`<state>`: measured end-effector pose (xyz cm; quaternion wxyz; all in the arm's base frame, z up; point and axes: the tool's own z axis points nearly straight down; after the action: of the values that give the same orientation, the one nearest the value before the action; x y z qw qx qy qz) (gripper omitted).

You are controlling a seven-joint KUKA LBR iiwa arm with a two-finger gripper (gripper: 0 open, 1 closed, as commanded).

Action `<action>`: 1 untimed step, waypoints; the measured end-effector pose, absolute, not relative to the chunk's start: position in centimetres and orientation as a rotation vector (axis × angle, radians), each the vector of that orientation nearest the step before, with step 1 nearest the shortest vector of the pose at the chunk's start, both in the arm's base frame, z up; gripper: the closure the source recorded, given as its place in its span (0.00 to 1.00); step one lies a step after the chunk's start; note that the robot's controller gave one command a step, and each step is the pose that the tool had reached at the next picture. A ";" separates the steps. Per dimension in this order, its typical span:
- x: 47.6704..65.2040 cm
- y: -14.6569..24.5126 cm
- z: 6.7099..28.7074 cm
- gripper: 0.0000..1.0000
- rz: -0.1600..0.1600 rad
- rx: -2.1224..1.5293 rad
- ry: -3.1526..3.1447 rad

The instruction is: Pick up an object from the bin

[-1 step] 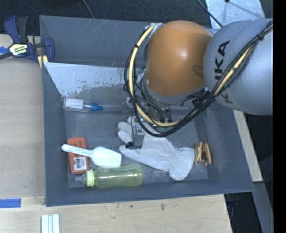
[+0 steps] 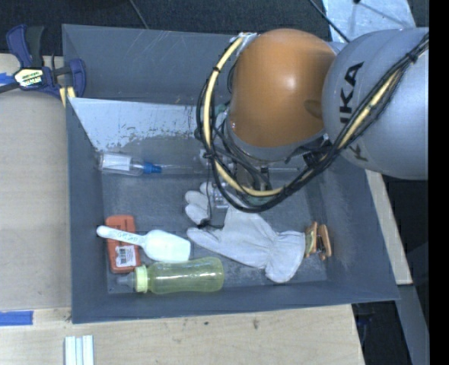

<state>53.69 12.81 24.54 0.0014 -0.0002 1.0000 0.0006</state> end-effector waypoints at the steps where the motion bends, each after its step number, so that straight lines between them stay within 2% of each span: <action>1: 53.7 12.7 24.3 0.00 0.003 -0.006 3.136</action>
Offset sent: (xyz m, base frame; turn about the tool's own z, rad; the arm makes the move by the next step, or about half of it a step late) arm -0.0002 -0.0491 0.0893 0.0088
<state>53.69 12.72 24.33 0.0029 -0.0021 1.0000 0.0011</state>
